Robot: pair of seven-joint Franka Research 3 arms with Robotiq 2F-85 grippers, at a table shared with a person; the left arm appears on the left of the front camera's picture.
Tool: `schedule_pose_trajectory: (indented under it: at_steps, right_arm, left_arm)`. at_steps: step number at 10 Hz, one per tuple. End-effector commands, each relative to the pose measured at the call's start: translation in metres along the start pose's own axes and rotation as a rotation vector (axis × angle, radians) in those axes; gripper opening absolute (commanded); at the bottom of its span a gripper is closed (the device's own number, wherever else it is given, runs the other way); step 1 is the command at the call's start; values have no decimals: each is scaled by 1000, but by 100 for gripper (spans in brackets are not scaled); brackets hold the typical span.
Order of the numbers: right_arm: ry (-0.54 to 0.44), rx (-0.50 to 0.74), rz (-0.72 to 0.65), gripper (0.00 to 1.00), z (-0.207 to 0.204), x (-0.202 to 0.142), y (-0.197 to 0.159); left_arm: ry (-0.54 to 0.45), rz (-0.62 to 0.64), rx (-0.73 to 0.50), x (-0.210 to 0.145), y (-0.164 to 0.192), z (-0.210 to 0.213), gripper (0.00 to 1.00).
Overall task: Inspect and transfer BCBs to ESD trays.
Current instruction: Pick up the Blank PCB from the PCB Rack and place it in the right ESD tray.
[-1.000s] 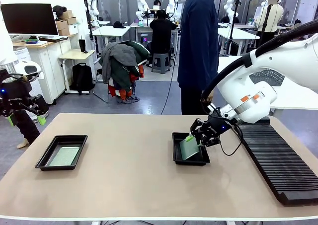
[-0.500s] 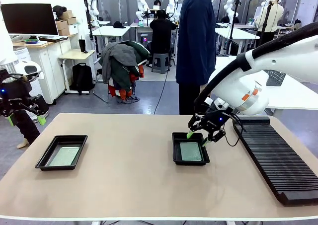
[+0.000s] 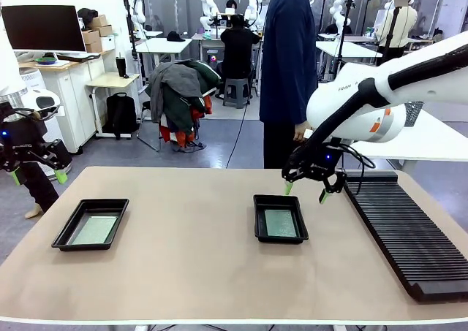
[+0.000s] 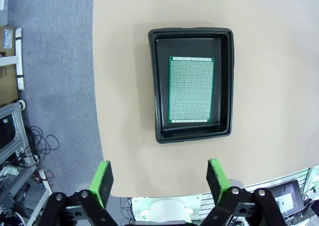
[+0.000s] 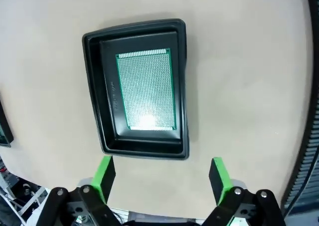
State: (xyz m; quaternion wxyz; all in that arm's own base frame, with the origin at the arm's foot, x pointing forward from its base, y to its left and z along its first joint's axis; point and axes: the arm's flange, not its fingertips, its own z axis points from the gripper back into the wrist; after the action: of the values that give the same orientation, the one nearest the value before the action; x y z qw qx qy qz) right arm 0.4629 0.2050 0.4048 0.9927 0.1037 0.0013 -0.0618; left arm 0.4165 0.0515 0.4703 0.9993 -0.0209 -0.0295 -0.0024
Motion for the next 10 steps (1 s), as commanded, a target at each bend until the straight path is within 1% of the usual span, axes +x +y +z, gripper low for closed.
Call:
schedule_pose_trajectory:
  at_steps: [1, 3, 5, 6, 10]
  right_arm:
    - [18, -92, 7, 100, 10, -2, 16]
    - [17, -116, 60, 100, 15, -3, 20]
    - [19, -138, 78, 100, 17, 1, 20]
    - [19, -94, 59, 100, 16, -5, 16]
    - [19, -94, 59, 100, 16, -5, 16]
  left_arm:
    - [-8, 1, -9, 0, 0, -2, 100]
    - [-8, 1, -9, 0, 0, -2, 100]
    - [-8, 1, -9, 0, 0, -2, 100]
    - [-8, 1, -9, 0, 0, -2, 100]
    - [-8, 1, -9, 0, 0, -2, 100]
